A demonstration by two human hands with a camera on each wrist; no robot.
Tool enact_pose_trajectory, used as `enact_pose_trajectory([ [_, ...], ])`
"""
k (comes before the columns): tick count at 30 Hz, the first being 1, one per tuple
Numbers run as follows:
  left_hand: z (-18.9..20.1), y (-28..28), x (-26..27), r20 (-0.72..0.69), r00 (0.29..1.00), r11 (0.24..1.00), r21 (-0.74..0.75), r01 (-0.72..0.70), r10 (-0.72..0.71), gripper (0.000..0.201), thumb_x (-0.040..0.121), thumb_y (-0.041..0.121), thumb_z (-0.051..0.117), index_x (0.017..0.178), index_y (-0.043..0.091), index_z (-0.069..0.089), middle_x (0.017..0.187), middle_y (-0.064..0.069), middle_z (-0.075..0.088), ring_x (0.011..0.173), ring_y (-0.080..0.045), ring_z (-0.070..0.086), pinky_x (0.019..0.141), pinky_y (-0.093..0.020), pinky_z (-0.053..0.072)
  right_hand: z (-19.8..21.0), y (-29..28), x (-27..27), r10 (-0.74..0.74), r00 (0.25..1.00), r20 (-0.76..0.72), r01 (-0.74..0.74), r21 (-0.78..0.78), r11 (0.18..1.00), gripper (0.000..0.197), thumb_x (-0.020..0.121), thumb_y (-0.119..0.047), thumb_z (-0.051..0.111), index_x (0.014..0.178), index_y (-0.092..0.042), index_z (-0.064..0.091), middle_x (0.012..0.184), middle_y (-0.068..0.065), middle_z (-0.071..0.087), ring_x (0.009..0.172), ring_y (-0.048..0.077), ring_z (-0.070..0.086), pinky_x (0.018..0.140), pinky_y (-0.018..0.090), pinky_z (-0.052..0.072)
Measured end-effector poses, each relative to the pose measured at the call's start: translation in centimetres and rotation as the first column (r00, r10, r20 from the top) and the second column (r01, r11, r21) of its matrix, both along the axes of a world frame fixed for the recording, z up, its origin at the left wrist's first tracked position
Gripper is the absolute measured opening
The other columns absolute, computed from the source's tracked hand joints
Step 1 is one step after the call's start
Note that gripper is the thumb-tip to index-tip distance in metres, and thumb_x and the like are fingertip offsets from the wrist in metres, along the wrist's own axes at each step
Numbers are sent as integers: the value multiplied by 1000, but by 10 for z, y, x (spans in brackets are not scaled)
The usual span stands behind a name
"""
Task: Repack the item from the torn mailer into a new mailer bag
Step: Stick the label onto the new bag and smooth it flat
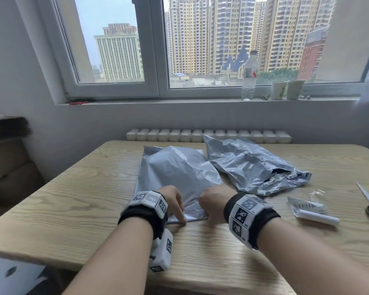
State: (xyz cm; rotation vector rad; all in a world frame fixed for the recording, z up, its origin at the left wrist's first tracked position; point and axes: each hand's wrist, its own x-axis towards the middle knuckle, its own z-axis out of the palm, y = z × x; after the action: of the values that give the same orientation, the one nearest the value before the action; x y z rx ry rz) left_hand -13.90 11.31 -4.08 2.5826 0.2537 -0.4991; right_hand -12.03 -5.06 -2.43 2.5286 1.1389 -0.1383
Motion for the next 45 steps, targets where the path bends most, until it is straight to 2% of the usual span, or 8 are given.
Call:
enact_pose_trajectory([
  [4,4,-5,-5,16,999,999,26,32,-32,33,60,25,91,74,21,62,72,3,61,60,-9,52,58,-19,42,-4,-4,-5,38,998,49,-42,96,994,21,85,-19,56,99,-10,69,99,6,69,89,26,66,62,27,41],
  [9,14,-10,-11,68,993,969,232,83,-101,54,59,31,90,95,20,51,94,3,58,88,-17,56,72,-26,46,11,-7,6,-28,998,47,12,304,953,15,75,-23,56,79,-13,66,89,3,67,75,23,62,62,27,46],
  [12,29,-12,-14,145,978,918,387,84,-151,32,75,17,75,98,20,52,107,-2,61,98,-21,58,75,-26,43,31,-11,11,-40,995,88,2,401,916,16,75,-24,57,78,-11,67,86,4,66,72,22,60,63,28,50],
  [21,116,0,-24,544,832,841,496,-215,-108,24,86,13,54,95,33,63,116,3,63,109,-21,60,88,-35,47,46,-35,23,-167,985,53,104,590,801,55,73,-53,70,116,-26,52,112,-6,54,108,15,52,84,31,45],
  [29,179,-11,-31,728,684,830,413,-376,-51,24,84,16,54,98,31,68,108,-2,67,103,-28,63,77,-31,41,74,-25,2,28,962,-272,231,863,448,88,53,-92,39,115,-31,52,110,-10,60,97,10,59,87,36,51],
  [33,205,-23,-34,786,617,821,381,-426,-44,26,87,18,52,106,29,66,112,-7,66,107,-30,61,78,-33,42,94,-24,-8,33,965,-261,226,886,405,72,55,-70,69,111,-30,51,109,-8,60,96,13,60,81,34,51],
  [36,216,-23,-38,797,603,827,360,-432,-32,28,90,16,49,110,29,65,116,-6,64,108,-30,60,77,-33,40,108,-37,0,-149,983,-110,160,910,384,22,76,-35,69,95,-23,67,91,-3,70,85,18,64,71,29,51],
  [45,220,-16,-46,866,497,844,300,-444,-46,34,89,9,48,109,29,67,109,-8,66,107,-31,56,89,-37,40,131,-54,25,-19,935,-355,347,923,-166,21,85,-17,61,69,-24,71,72,1,69,82,31,71,67,49,60],
])
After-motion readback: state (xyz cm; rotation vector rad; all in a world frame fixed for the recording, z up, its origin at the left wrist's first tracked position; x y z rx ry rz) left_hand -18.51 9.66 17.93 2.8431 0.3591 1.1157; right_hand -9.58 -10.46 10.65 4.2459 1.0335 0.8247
